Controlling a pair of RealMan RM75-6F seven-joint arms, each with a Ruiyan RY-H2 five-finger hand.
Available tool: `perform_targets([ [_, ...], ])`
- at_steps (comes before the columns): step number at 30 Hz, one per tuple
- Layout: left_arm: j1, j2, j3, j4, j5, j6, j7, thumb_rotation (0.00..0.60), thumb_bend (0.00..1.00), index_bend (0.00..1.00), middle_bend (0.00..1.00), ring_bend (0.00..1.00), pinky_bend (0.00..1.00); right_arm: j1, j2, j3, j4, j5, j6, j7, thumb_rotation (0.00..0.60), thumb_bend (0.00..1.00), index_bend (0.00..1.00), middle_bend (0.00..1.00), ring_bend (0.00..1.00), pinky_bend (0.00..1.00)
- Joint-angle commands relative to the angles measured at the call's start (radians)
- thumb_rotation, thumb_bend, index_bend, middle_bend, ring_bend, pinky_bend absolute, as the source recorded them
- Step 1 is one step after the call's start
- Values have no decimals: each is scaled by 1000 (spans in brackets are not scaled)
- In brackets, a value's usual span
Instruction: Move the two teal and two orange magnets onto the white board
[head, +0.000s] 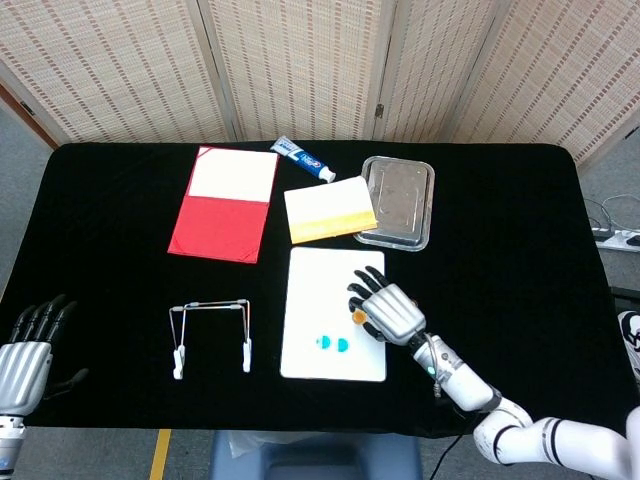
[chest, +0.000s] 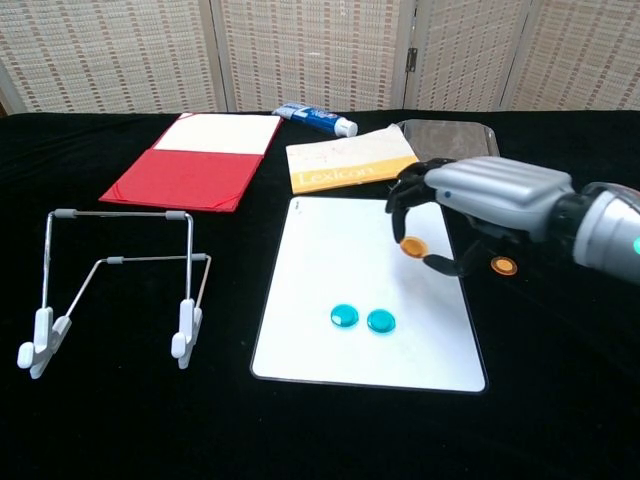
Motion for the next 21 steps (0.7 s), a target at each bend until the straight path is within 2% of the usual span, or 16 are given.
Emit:
perform_targets([
  [1,1,-1,0,3,-2,0,-3,600,211,39,17,57,0,46,-55,34,15,76,-51,-73,600,465,537,227,39,0],
  [8,1,-7,1,16,-6,-6,-12,600,211,38,17,56,0,102,-117,40,64,171,-81,-169,600,465,537,226,32,0],
  [21,1,-12,1,29,-11,-13,-19,600,211,39,16,55,0,173,-191,52,158,259,-91,-208,600,464,503,210,25,0],
])
